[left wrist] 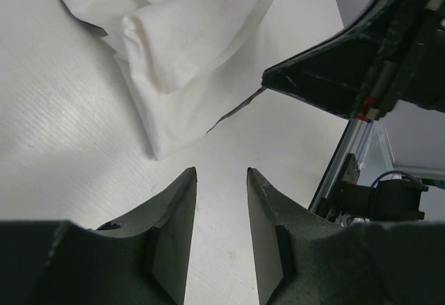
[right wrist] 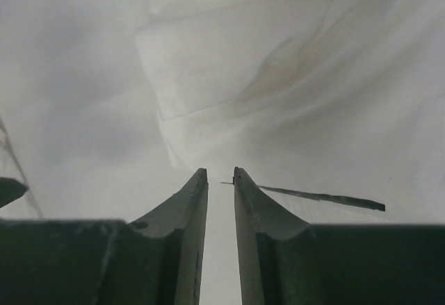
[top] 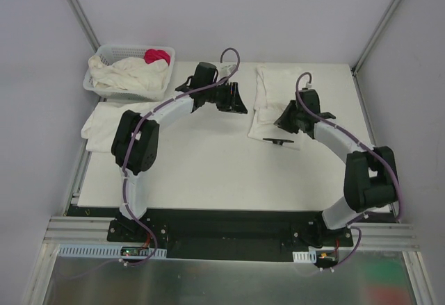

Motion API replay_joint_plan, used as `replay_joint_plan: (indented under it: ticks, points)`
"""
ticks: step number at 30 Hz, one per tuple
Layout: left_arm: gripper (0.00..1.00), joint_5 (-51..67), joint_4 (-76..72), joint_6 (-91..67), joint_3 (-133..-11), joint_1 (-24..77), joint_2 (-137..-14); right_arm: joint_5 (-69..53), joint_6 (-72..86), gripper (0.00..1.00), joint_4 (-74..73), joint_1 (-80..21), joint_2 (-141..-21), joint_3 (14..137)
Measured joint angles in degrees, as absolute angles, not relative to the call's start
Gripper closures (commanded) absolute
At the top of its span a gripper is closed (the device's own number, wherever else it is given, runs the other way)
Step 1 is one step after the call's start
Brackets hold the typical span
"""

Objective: Fold and stack the t-shirts
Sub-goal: Fold the folded rectangular tshirt in 1/3 of the way

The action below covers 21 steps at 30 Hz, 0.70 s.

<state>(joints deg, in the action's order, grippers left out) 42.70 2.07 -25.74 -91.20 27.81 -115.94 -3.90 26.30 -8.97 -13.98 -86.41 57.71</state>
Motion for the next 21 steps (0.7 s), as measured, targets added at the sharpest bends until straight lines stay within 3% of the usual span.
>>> replay_joint_plan:
  ticks: [7,21]
  points:
    - [0.66,41.3,2.5,-24.0,-89.4,27.8,-115.4,-5.0,26.3,0.77,-8.8,-15.4,-99.5,62.1]
    - [0.67,41.4,2.5,-23.3,-89.6,27.8,-115.0,-5.4,25.8,0.78,-8.3,-15.3,-106.9,72.5]
